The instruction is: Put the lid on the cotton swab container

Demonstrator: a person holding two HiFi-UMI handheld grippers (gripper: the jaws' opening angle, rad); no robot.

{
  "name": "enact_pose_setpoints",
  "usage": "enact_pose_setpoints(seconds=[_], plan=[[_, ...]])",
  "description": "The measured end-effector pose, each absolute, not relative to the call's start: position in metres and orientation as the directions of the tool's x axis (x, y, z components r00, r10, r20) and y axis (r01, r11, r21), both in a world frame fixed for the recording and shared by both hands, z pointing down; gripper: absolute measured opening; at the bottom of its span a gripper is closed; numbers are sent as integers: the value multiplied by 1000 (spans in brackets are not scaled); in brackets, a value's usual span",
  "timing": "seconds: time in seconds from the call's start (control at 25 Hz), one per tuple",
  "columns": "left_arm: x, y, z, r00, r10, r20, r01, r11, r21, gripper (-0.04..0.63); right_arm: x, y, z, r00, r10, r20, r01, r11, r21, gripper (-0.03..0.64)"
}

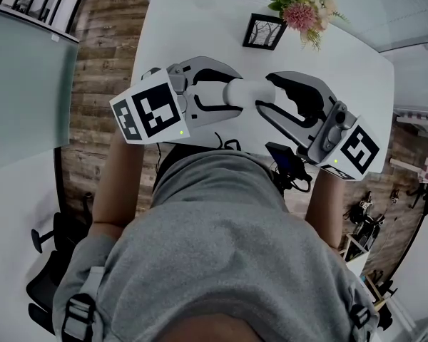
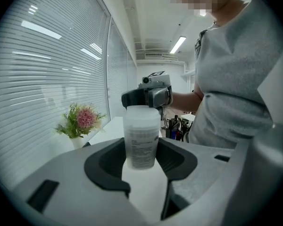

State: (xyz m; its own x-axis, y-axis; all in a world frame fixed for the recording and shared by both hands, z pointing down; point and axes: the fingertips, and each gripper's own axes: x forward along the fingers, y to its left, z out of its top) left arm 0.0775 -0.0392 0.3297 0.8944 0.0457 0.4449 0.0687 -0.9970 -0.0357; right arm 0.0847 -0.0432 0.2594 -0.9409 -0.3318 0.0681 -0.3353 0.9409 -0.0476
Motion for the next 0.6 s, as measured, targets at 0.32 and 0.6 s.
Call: enact_pose_setpoints(seconds=[0.32,0.6], plan=[[77,-38,333,910,43,412,54,-998,-14,195,86,-46,257,-932,-360,35,-361,931,-47,175],[74,-41,337,908,25,418,34,-999,-14,195,103,-56,246,-902,-432,-23,-431,902,-44,113]])
